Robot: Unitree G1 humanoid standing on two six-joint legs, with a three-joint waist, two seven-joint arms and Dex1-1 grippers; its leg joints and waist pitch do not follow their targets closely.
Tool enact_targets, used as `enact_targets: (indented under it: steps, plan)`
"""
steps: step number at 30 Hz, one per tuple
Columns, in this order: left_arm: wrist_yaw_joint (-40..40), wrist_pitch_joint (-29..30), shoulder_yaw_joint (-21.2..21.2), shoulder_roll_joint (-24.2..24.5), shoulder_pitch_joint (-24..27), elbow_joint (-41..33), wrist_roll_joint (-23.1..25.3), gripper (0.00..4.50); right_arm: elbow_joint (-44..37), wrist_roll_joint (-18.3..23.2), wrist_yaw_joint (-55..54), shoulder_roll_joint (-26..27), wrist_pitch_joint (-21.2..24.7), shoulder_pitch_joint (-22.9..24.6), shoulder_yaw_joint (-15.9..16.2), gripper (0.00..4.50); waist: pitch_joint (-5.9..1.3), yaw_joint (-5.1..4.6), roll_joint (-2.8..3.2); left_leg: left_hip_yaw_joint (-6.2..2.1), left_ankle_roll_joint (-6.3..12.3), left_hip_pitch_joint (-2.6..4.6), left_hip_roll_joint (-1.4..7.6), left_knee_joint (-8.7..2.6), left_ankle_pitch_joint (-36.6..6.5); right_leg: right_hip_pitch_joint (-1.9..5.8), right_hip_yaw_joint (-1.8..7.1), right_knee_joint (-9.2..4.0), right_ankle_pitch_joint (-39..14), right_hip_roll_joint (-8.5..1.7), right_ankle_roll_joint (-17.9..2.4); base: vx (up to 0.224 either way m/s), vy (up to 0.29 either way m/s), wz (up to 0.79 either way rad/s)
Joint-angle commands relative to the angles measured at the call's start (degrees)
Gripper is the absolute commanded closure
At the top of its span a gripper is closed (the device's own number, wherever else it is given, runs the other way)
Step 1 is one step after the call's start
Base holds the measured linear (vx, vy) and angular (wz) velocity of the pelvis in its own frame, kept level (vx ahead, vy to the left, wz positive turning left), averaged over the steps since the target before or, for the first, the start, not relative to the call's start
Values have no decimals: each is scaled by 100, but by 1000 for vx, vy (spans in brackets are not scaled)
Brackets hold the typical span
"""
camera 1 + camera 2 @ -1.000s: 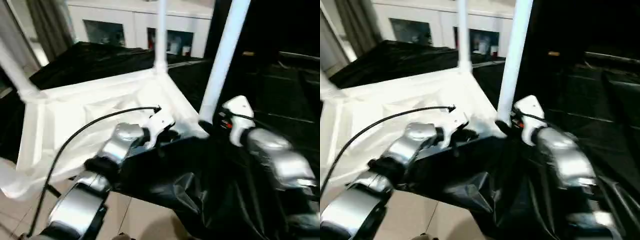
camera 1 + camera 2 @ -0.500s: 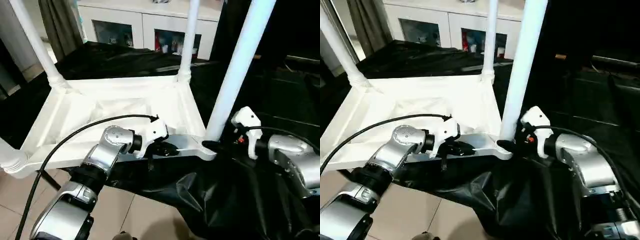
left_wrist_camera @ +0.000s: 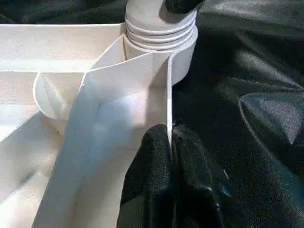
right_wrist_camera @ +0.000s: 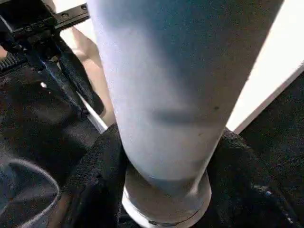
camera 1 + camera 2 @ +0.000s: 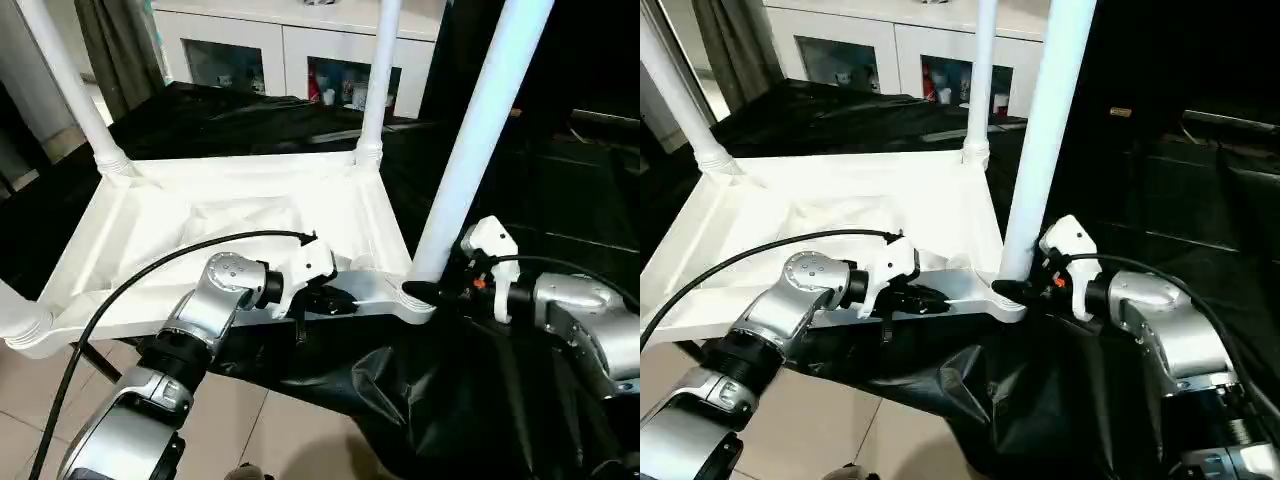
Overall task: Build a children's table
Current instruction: Rotate leg to tighten
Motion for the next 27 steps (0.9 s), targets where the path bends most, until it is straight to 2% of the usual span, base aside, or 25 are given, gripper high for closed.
enact_targets:
  steps: [1, 2, 3, 5, 6, 7, 8, 9, 11, 12, 13, 14, 15, 17, 20, 21, 24, 26, 27]
  plan:
    - [81, -73, 142, -76, -157, -220, -223, 450, 28, 12, -202, 96, 84, 9, -113, 239, -432, -6, -136, 19, 447, 47, 102, -345, -944, 353, 231, -353, -1768, -288, -950, 0, 0, 0]
    - [196, -63, 160, -97, -194, -146, -182, 450, 122, -21, -357, 175, 93, -18, -143, 246, -427, -18, -136, 19, 425, 46, 96, -347, -966, 344, 228, -363, -1831, -283, -931, 0, 0, 0]
    - [713, 40, 246, -217, -371, 175, -40, 450, 553, -182, -1110, 553, 56, -143, -268, 249, -430, -34, -127, 23, 374, 49, 80, -343, -993, 323, 223, -372, -1914, -279, -911, 0, 0, 0]
    - [998, 50, 272, -279, -470, 351, 50, 450, 762, -261, -1521, 764, 35, -205, -337, 251, -437, -54, -137, 8, 287, 34, 71, -350, -991, 348, 210, -372, -1972, -283, -872, 0, 0, 0]
    - [1617, 106, 336, -444, -706, 754, 194, 450, 1200, -419, -2454, 1246, 66, -346, -496, 252, -418, -98, -126, 3, 201, 50, 62, -360, -1097, 328, 203, -397, -2113, -274, -829, 0, 0, 0]
    - [1617, 106, 336, -444, -706, 754, 194, 450, 1200, -419, -2454, 1246, 66, -346, -496, 252, -406, -130, -113, 11, 152, 63, 54, -366, -1184, 304, 203, -422, -2203, -260, -814, 0, 0, 0]
    - [2280, 254, 437, -646, -933, 1101, 264, 450, 1611, -533, -3362, 1672, 91, -501, -686, 253, -423, -170, -125, -9, 90, 48, 46, -367, -1238, 346, 192, -416, -2252, -272, -772, 0, 0, 0]
    - [2685, 344, 493, -799, -1077, 1313, 290, 450, 1890, -583, -3923, 1946, 44, -618, -796, 254, -424, -193, -109, -6, 47, 55, 40, -368, -1226, 319, 201, -426, -2203, -275, -773, 0, 0, 0]
    - [2987, 404, 533, -922, -1182, 1463, 301, 450, 2089, -602, -4262, 2139, -25, -711, -845, 254, -427, -222, -109, -5, 10, 73, 29, -363, -1268, 313, 196, -436, -2213, -275, -795, 0, 0, 0]
    - [3311, 419, 544, -1089, -1315, 1654, 313, 450, 2380, -608, -4693, 2416, -161, -868, -905, 254, -432, -211, -83, -1, 70, 78, 31, -358, -1212, 332, 210, -430, -2022, -274, -840, 0, 0, 0]
    - [3430, 396, 531, -1172, -1375, 1741, 325, 450, 2537, -601, -4908, 2561, -241, -960, -938, 254, -419, -232, -86, 4, 84, 98, 29, -363, -1340, 304, 205, -452, -2060, -266, -866, 0, 0, 0]
    - [3547, 384, 520, -1274, -1438, 1814, 332, 450, 2671, -596, -5058, 2718, -342, -1086, -933, 254, -431, -227, -70, -9, 74, 91, 19, -362, -1325, 339, 195, -436, -2043, -263, -867, 0, 0, 0]
    - [3665, 331, 499, -1392, -1527, 1936, 356, 450, 2819, -642, -5214, 2913, -482, -1249, -930, 254, -445, -224, -55, -2, 95, 83, 23, -360, -1272, 339, 207, -425, -1901, -270, -888, 0, 0, 0]
    - [3669, 317, 492, -1404, -1537, 1950, 363, 450, 2830, -653, -5227, 2934, -500, -1269, -926, 254, -438, -231, -75, -5, 110, 78, 22, -367, -1275, 352, 199, -424, -1833, -252, -900, 0, 0, 0]
    - [3599, 64, 477, -1462, -1641, 2137, 392, 450, 2825, -801, -5146, 3048, -682, -1401, -872, 254, -447, -222, -60, -8, 175, 71, 23, -373, -1263, 377, 204, -402, -1613, -251, -939, 0, 0, 0]
    - [3522, 7, 461, -1451, -1625, 2122, 390, 450, 2780, -789, -5088, 3038, -740, -1388, -876, 198, -442, -220, -66, -6, 182, 77, 30, -375, -1269, 376, 206, -397, -1579, -253, -966, 0, 0, 0]
    - [3404, -70, 441, -1440, -1613, 2158, 354, 450, 2780, -756, -5046, 2986, -903, -1412, -896, 178, -438, -216, -76, -1, 235, 79, 36, -374, -1311, 377, 210, -396, -1605, -267, -1018, 0, 0, 0]
    - [3332, -112, 437, -1425, -1606, 2188, 330, 450, 2725, -774, -4912, 2878, -962, -1415, -851, 165, -450, -236, -102, -11, 237, 48, 30, -376, -1246, 405, 198, -391, -1603, -266, -991, 0, 0, 0]
    - [3279, -136, 435, -1417, -1597, 2192, 319, 450, 2672, -784, -4834, 2814, -976, -1405, -820, 150, -442, -237, -95, -3, 268, 66, 35, -368, -1236, 387, 207, -386, -1551, -265, -1032, 0, 0, 0]
